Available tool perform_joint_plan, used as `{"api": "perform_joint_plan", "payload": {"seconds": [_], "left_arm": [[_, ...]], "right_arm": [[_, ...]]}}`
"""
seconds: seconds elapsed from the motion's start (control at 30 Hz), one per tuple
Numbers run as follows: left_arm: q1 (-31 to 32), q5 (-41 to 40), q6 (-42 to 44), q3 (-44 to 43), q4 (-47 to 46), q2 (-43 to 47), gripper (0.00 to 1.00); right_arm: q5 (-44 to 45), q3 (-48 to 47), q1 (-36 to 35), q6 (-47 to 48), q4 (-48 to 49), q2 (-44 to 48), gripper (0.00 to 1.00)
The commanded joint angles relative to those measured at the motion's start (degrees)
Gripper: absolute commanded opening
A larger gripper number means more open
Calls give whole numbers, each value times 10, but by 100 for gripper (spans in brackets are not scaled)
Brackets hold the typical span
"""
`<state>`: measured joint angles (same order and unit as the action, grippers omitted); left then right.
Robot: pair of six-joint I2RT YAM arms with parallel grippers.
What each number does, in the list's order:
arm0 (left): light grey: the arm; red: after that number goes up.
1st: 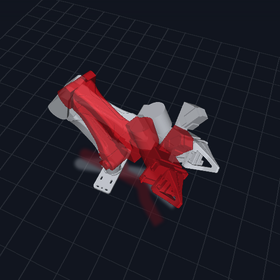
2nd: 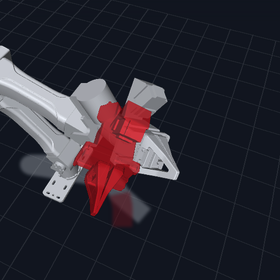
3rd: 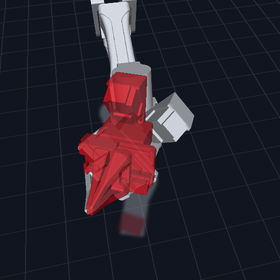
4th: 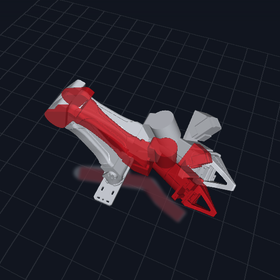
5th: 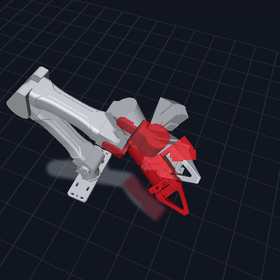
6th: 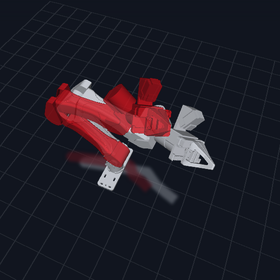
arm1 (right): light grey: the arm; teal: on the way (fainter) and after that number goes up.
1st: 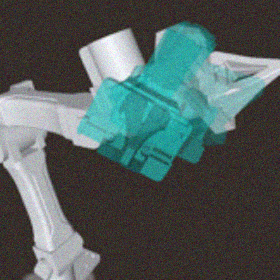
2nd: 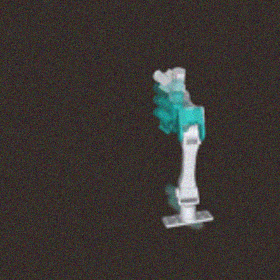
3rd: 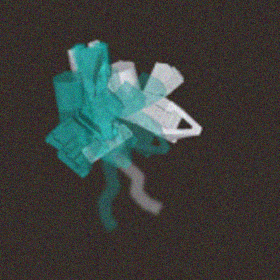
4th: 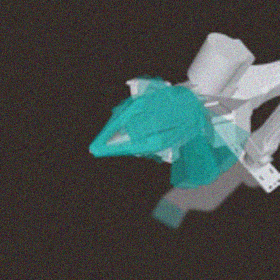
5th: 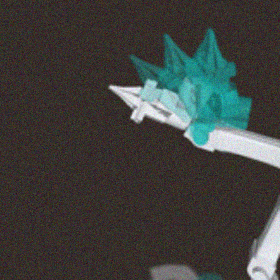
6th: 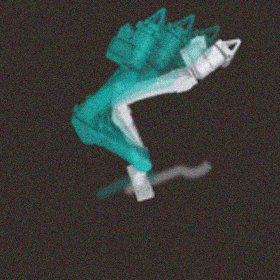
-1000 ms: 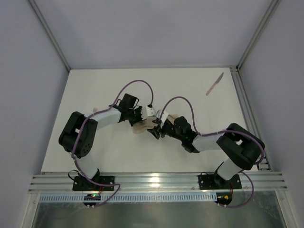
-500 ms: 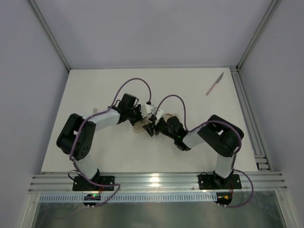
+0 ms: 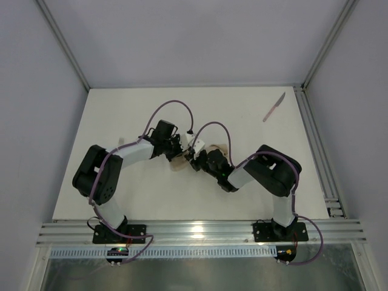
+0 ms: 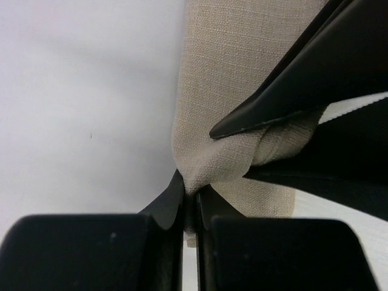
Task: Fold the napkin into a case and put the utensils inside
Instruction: Fold the 2/3-rectangle-folded napkin at the center of the board.
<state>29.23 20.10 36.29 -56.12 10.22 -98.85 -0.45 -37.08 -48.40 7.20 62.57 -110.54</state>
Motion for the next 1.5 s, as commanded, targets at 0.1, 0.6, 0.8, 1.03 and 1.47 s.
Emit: {"api": "perform_joint_plan", "payload": {"seconds": [0.1, 0.6, 0.8, 1.03, 1.47], "left_arm": [[5, 42, 5, -24, 7, 17, 0], [-2, 108, 83, -72, 106, -3, 43], [16, 70, 98, -77, 108, -26, 0], [31, -27, 126, -15, 3, 3, 0], [72, -156, 170, 137, -223, 40, 0]], "right_arm": [[40, -26, -5, 24, -31, -12, 9], [-44, 13, -10, 68, 30, 14, 4], [-56, 25, -11, 72, 50, 27, 4], [-84, 84, -10, 57, 15, 120, 44], [-146, 119, 33, -103, -314, 406, 37]]}}
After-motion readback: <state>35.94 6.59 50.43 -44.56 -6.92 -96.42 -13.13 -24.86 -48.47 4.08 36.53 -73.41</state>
